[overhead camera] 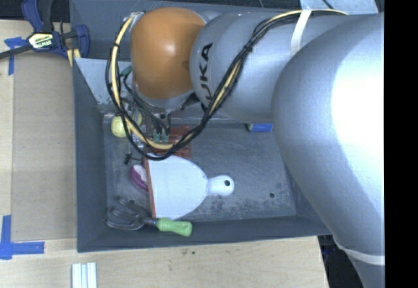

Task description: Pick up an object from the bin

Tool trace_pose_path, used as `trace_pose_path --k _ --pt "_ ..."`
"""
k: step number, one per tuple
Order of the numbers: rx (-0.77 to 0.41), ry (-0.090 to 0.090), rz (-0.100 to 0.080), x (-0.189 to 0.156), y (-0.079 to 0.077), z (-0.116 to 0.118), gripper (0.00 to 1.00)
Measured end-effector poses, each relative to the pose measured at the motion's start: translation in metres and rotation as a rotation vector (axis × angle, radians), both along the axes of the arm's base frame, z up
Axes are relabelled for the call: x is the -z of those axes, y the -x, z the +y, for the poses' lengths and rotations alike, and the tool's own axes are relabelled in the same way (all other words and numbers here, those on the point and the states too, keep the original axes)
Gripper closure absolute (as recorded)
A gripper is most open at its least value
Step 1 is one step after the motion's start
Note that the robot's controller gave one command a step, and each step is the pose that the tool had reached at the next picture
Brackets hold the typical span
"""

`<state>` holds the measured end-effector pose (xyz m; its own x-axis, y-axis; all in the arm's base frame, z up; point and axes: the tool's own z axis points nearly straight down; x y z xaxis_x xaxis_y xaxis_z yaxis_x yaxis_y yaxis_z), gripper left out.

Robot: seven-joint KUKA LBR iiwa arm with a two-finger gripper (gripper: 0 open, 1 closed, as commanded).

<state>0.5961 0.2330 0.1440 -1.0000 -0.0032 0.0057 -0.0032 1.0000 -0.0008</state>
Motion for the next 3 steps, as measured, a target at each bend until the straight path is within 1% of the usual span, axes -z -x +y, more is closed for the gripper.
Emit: trace_pose_path --k 1,2,3 --pt "0.004 -0.002 -0.008 -0.004 -0.003 -0.001 0.0" --pt "0.243 -0.003 -0.01 0.072 -0.016 -0.089 0.0" --pt "-0.198 -0.003 -0.014 0.024 -0.026 -0.088 0.0"
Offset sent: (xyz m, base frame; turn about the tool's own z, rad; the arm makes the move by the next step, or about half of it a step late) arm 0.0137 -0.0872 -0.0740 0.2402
